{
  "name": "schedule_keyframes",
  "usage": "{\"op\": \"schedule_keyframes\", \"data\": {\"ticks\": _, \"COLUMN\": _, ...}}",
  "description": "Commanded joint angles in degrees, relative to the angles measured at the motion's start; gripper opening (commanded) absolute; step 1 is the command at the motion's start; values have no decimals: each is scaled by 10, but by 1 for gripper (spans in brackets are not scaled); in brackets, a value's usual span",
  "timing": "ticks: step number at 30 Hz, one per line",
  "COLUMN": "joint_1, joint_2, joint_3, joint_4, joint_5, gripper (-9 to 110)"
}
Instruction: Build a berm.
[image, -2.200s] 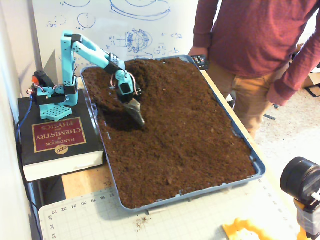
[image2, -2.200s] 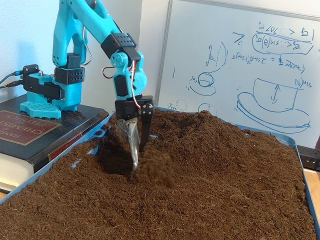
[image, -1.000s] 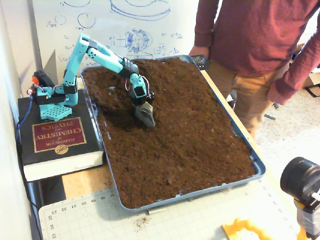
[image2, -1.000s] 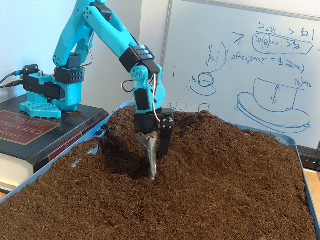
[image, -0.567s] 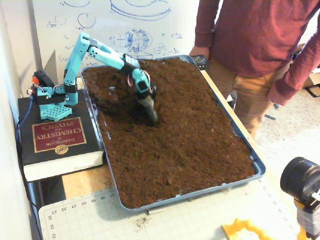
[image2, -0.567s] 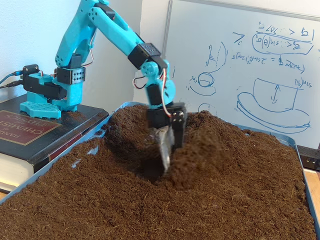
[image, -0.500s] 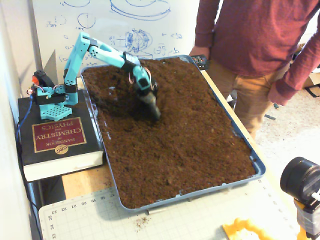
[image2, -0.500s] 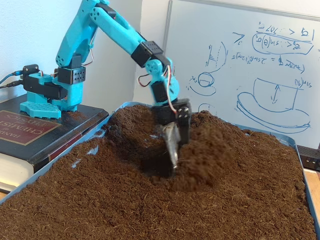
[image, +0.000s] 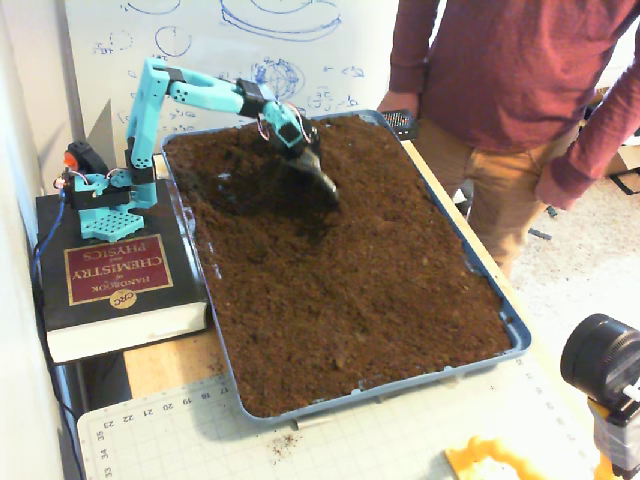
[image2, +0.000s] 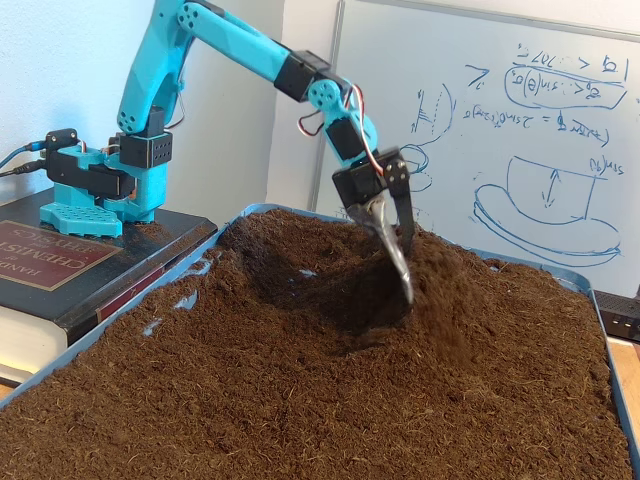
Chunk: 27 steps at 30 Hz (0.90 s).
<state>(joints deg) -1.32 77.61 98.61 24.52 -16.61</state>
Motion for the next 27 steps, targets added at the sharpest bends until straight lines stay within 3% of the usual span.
{"op": "schedule_keyframes", "data": {"ticks": 1, "joint_1": 3, "joint_2": 123, "joint_3": 14, "joint_4": -13, "joint_5": 8, "gripper": 0}}
{"op": "schedule_keyframes", "data": {"ticks": 14, "joint_1": 52, "joint_2": 356, "joint_3": 348, "joint_4": -13, "joint_5": -3, "gripper": 0}}
{"op": "schedule_keyframes", "data": {"ticks": 20, "joint_1": 166, "joint_2": 380, "joint_3": 462, "joint_4": -15, "joint_5": -4, "gripper": 0}}
{"op": "schedule_keyframes", "data": {"ticks": 27, "joint_1": 195, "joint_2": 383, "joint_3": 548, "joint_4": -14, "joint_5": -4, "gripper": 1}}
